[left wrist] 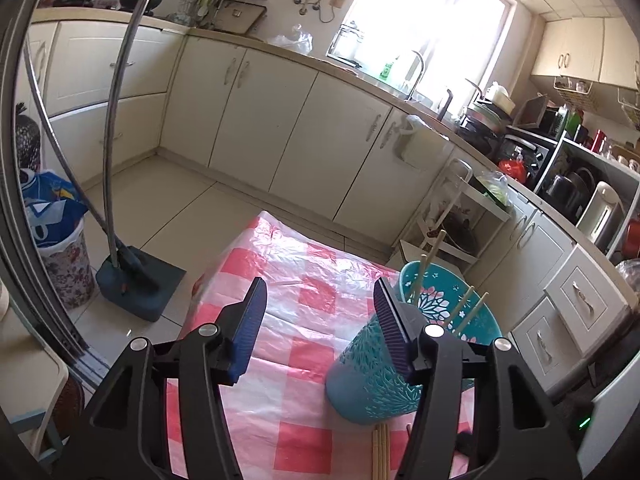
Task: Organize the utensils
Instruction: 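Carry the stick with the right tool over the basket and release it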
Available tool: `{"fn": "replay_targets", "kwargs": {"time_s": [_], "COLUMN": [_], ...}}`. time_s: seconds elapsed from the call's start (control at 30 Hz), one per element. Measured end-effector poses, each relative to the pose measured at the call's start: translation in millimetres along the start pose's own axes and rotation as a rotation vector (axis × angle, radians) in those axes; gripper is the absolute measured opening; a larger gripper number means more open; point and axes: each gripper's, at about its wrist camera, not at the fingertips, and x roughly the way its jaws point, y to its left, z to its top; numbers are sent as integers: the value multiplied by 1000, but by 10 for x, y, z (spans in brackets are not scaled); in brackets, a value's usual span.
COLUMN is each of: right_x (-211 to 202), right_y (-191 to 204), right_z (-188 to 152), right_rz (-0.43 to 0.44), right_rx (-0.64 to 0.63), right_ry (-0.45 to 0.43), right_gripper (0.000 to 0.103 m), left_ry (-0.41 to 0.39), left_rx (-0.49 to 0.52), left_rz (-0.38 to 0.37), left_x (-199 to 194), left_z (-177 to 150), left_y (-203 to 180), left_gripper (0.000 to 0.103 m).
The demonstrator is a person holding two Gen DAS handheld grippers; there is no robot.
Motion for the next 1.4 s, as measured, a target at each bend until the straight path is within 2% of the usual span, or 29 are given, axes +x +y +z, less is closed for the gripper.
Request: {"fn": "replay_targets", "kwargs": {"time_s": [0.03,0.13,0.23,0.27,0.37,0.43,0.57,0.73,0.8,0.9,1.0,1.07,1.2,1.3,1.4], "right_x": [111,288,369,372,292,143,-399,-966,-1056,-1022,-885,-808,-522,-297,-320], "right_y": [66,231,339,361,331,221,115,278,400,579,681,699,762,770,703], "right_z": [-58,-151,-254,-260,-259,-227,-11,421,650,954,1265,1355,1444,1306,1090], "right_rz": [-24,-129,-214,-207,-205,-157,7,203,262,287,251,210,120,69,61], "right_rx": [-47,-170,-285,-298,-273,-182,4,99,121,129,142,145,113,51,18], "right_ry": [41,88,85,92,83,46,-122,-395,-493,-597,-667,-706,-705,-618,-573], "right_gripper": [36,35,20,6,6,6,6,6,6,6,6,6,6,6,8], "left_ry": [0,0,2,2,7,9,18,25,23,25,32,35,32,15,0], "left_rx": [-3,-3,3,4,-12,-24,-35,-42,-47,-58,-64,-63,-57,-23,15], "left_rz": [0,-4,-3,-1,10,13,18,11,10,8,3,-1,-6,15,33], "left_x": [-2,-13,-6,-4,-3,-12,-18,-24,-36,-50,-52,-49,-53,-79,-106], "left_z": [4,3,6,8,17,16,9,18,23,22,21,19,34,33,13], "left_y": [10,21,25,23,100,143,198,216,232,266,274,267,239,182,109], "left_gripper": [53,54,55,55,55,55,55,55,55,55,55,55,55,56,57]}}
